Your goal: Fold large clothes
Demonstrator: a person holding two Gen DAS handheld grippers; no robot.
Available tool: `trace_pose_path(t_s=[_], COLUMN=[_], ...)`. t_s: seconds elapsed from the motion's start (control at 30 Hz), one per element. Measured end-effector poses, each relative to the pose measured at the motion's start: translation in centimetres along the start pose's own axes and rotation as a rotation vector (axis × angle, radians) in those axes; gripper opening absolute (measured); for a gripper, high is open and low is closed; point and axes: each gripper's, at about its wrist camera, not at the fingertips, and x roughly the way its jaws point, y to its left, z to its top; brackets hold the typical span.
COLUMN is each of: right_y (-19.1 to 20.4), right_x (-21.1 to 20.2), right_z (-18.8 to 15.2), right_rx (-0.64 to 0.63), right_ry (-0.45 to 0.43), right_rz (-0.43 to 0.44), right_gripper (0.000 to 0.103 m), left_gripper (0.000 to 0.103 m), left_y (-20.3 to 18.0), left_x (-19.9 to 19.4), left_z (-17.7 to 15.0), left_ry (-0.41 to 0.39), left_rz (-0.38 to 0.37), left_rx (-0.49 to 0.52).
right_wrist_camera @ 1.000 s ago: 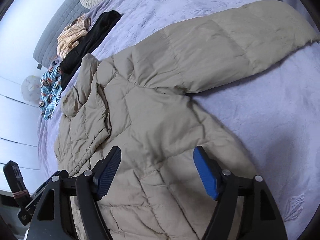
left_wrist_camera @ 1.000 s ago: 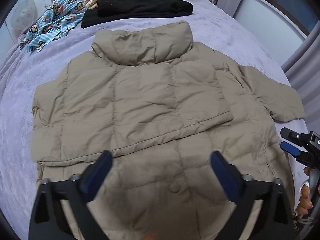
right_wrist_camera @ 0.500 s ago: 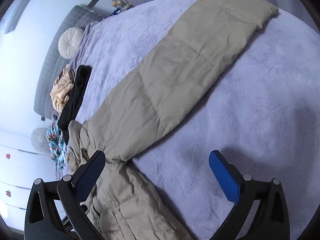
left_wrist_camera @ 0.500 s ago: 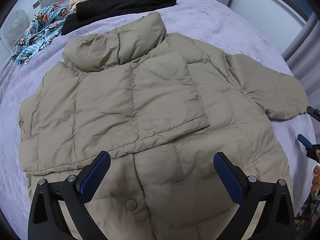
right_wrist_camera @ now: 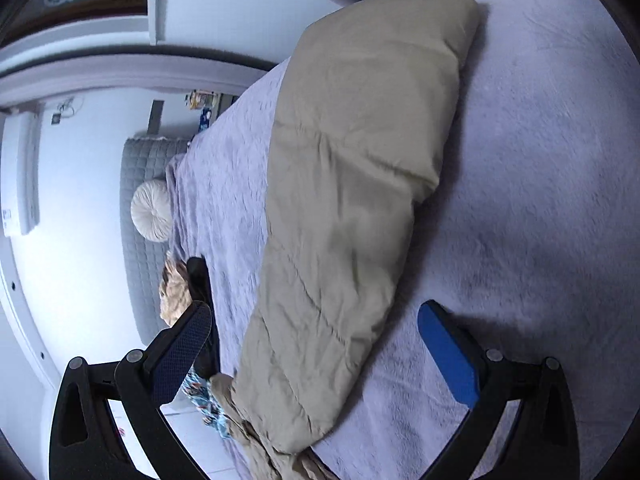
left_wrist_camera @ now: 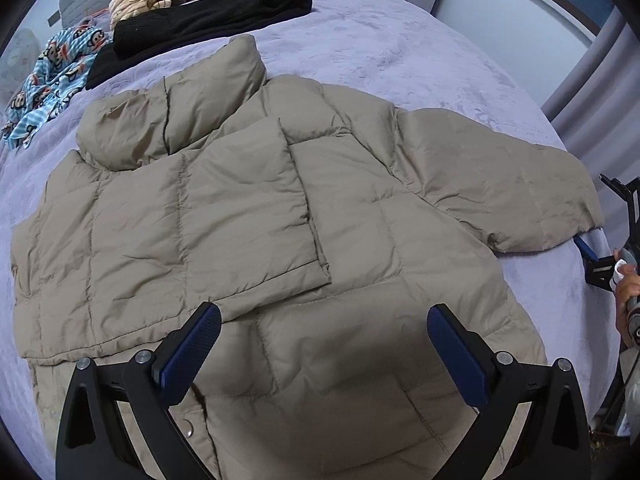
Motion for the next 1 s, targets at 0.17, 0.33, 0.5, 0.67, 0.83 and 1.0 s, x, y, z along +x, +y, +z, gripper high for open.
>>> trace_pose_path(t_s=[0.17,0.33,0.5,0.67,0.83,1.0], right_y=[-0.7,-0.7,0.8,7.2,15.2,22.0], right_x=[0.9,2.7,2.9,3.1,4.8,7.7], right_z=[1.9,2.6,1.8,0.3,-4.8,-13.7], right_rx=[0.101,0.175,0.111,-0.102,-0.339,-0.666], right_ry=[-0.021,0.039,0.041,0.091,0.185,0.281], right_rz=[0.112,0.116,0.130,0.172,0.220,0.188], right_gripper=[0.102,0.025,0.008,0.008,0.008,0.008], left_gripper=[0.103,0.103,0.103,0.103,0.103,0.103], left_y=[-0.3,0.3,2.3,5.7,9.4,13.2], left_x=[0.1,-0.2,-1.0,-2.1,-2.7,-2.3], left_z=[0.1,0.4,1.0,1.5,1.3,0.5], left_ry=[-0.003,-0.018,-0.054,-0.096,-0.127,-0.133], left_rz=[0.013,0.020,0.053,0.102,0.135,0.158], left_rx=[0.001,-0.020,-0.054,-0.107,-0.158,-0.202])
